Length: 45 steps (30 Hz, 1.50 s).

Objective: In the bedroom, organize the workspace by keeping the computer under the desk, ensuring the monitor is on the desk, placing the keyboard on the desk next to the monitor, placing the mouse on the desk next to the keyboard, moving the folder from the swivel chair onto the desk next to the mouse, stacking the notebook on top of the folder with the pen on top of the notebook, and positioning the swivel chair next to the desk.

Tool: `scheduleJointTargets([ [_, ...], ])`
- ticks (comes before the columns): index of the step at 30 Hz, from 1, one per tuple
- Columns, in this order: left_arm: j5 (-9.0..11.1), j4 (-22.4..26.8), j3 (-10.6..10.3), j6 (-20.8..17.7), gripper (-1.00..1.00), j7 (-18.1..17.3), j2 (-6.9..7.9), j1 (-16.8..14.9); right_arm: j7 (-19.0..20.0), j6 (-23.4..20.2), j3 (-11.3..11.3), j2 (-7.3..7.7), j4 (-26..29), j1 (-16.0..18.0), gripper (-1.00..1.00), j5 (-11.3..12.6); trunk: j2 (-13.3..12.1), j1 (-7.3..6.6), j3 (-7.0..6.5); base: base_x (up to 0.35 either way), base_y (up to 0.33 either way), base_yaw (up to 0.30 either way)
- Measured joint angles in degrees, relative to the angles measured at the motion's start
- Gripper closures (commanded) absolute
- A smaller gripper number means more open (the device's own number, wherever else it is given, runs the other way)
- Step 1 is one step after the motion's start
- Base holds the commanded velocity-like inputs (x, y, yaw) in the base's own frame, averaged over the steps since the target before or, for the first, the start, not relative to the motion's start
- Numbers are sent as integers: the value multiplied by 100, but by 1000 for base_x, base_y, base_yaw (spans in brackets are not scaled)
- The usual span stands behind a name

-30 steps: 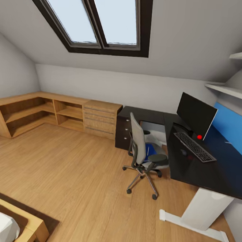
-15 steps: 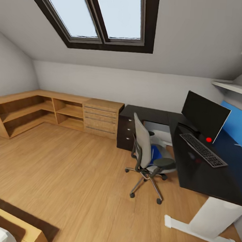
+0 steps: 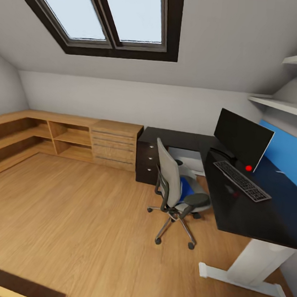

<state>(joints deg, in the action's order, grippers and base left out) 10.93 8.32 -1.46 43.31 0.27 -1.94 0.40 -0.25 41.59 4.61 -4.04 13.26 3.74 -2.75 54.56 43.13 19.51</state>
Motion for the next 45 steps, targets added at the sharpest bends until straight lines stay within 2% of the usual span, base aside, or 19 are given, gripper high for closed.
scheduleJointTargets([
  [10,55,11,39,20,-100,29,-4,0,1,1,5,1,-2,0,-100,0,0,0,1,2,2,-272],
  [14,365,15,93,20,-100,35,-3,0,1,1,6,2,-2,0,-100,0,0,0,1,0,0,-275],
  [17,779,19,180,16,-100,34,-6,0,1,0,6,1,-2,0,-100,-1,0,0,1,0,0,-276],
  [19,976,22,204,11,-100,32,-5,0,1,0,6,0,-2,0,-100,-1,0,0,1,0,0,-276],
  [23,1127,29,216,-12,-100,30,-2,0,1,0,6,0,-2,0,-100,-2,39,21,19,0,0,-276],
  [27,1181,37,219,-24,-100,66,-5,0,1,0,6,0,-2,0,-100,-1,199,109,91,0,0,-265],
  [31,1215,61,222,-35,-100,336,-6,0,1,0,6,0,-3,1,-100,-1,360,197,163,0,0,-105],
  [36,1227,79,221,-95,-100,503,3,0,1,0,9,0,-9,0,-100,-1,560,307,253,0,0,-23],
  [37,1230,94,217,-193,-100,517,7,0,1,0,10,0,-10,0,-100,-1,601,329,270,0,0,-4],
  [39,1231,244,217,-639,-100,551,25,-1,2,0,13,0,-11,0,-100,-1,681,373,306,0,0,-3],
  [40,1227,376,219,-1078,-100,568,62,-1,4,0,13,0,-11,0,-100,-1,721,395,324,0,0,-1],
  [41,1222,572,221,-1780,-100,580,141,-1,5,0,9,0,-11,0,-100,1,761,417,342,0,0,0],
  [42,1215,694,220,-2178,-100,586,183,-1,7,0,8,2,-13,0,-100,4,801,439,360,0,0,0],
  [45,1206,826,219,-2563,-100,586,219,-1,9,-2,4,5,-17,0,-100,6,922,505,414,0,0,0],
])
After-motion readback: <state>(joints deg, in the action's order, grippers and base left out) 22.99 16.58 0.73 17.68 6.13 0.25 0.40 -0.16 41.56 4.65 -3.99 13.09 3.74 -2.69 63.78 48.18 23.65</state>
